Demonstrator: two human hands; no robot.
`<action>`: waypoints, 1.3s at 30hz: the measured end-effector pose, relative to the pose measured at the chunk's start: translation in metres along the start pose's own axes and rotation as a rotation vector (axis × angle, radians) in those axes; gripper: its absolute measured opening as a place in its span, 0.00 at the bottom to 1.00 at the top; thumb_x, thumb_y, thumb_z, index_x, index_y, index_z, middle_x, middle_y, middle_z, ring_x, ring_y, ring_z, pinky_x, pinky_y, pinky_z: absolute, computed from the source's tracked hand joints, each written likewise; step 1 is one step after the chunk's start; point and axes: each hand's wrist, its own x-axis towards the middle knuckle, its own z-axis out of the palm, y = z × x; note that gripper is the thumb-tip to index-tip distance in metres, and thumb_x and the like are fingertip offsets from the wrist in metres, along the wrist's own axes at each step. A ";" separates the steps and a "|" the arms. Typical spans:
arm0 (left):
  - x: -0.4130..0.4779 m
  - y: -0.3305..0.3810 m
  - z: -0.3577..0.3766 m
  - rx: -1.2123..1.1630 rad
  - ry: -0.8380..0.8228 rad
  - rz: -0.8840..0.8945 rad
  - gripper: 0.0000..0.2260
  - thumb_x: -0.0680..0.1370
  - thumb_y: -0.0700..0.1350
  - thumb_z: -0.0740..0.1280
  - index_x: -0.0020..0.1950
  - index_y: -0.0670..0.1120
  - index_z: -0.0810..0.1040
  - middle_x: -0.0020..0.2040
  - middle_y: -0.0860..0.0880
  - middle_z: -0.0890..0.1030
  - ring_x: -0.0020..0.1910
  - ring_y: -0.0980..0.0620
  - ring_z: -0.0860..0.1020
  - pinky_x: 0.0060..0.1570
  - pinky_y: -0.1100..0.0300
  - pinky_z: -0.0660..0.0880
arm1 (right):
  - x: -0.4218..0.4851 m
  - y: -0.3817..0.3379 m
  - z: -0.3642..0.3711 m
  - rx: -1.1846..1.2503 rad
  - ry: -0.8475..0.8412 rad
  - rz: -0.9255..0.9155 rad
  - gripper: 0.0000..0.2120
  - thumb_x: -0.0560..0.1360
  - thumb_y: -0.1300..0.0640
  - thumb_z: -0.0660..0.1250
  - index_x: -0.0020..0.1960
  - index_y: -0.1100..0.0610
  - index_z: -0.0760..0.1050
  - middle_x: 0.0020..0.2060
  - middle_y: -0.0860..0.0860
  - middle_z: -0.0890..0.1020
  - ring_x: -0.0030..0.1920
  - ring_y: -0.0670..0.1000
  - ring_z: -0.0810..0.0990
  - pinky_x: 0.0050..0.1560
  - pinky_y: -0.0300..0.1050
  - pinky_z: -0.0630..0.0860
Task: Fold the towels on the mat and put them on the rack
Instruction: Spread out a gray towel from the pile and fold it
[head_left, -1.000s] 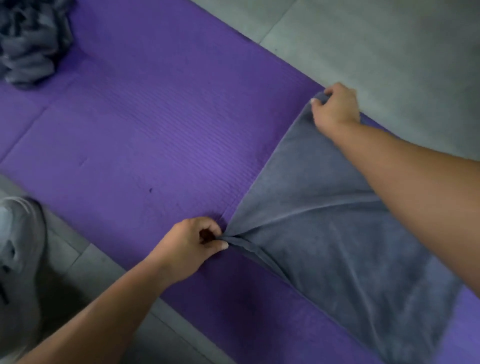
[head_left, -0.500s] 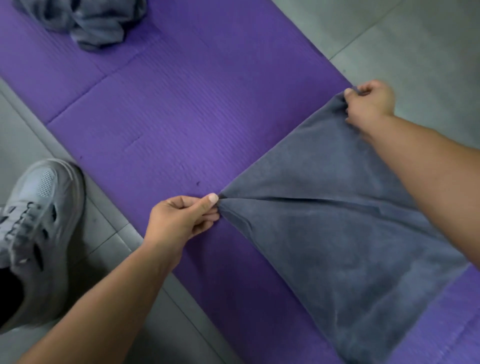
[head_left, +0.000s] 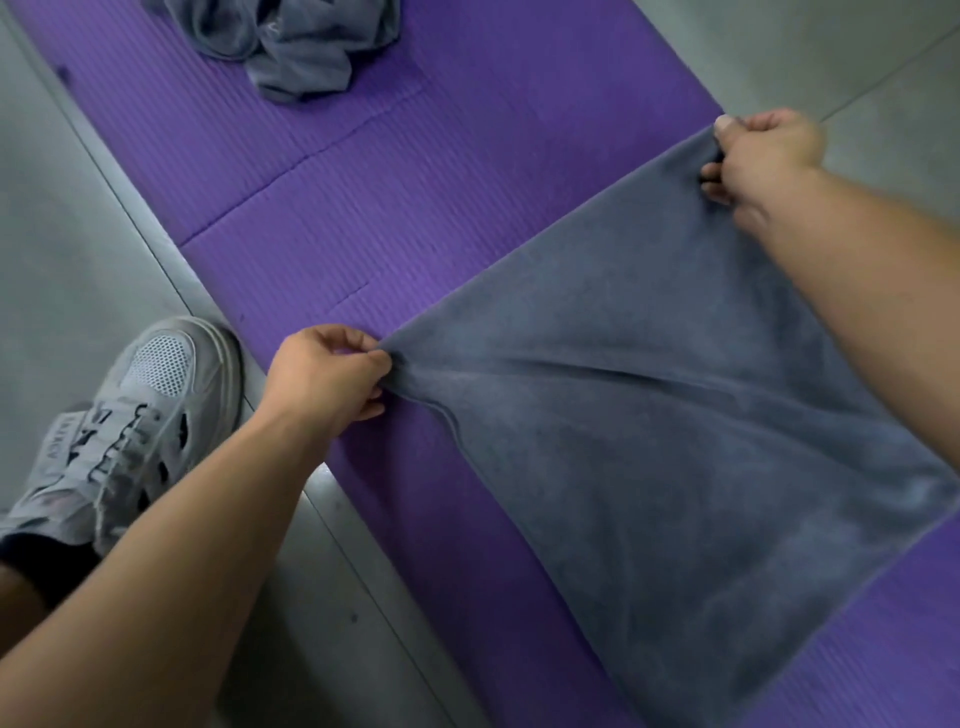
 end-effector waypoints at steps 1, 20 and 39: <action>0.003 0.002 0.000 -0.014 0.006 -0.005 0.10 0.76 0.35 0.69 0.37 0.45 0.77 0.33 0.46 0.77 0.31 0.52 0.76 0.34 0.57 0.81 | 0.002 0.000 0.006 0.016 0.002 0.010 0.11 0.81 0.55 0.67 0.41 0.50 0.68 0.31 0.49 0.77 0.23 0.43 0.76 0.26 0.38 0.74; 0.004 -0.003 0.013 -0.737 0.121 -0.165 0.09 0.79 0.35 0.69 0.44 0.46 0.73 0.46 0.42 0.83 0.43 0.49 0.85 0.44 0.56 0.84 | 0.008 0.019 0.022 -0.329 -0.061 -0.189 0.15 0.79 0.57 0.67 0.65 0.55 0.76 0.51 0.46 0.77 0.51 0.44 0.76 0.35 0.20 0.65; -0.003 0.015 0.026 -0.356 -0.115 -0.138 0.16 0.72 0.48 0.79 0.55 0.42 0.82 0.45 0.48 0.87 0.45 0.50 0.84 0.54 0.54 0.81 | -0.011 0.011 0.010 -0.356 -0.177 -0.296 0.38 0.76 0.54 0.70 0.80 0.52 0.55 0.64 0.48 0.72 0.57 0.49 0.79 0.63 0.40 0.73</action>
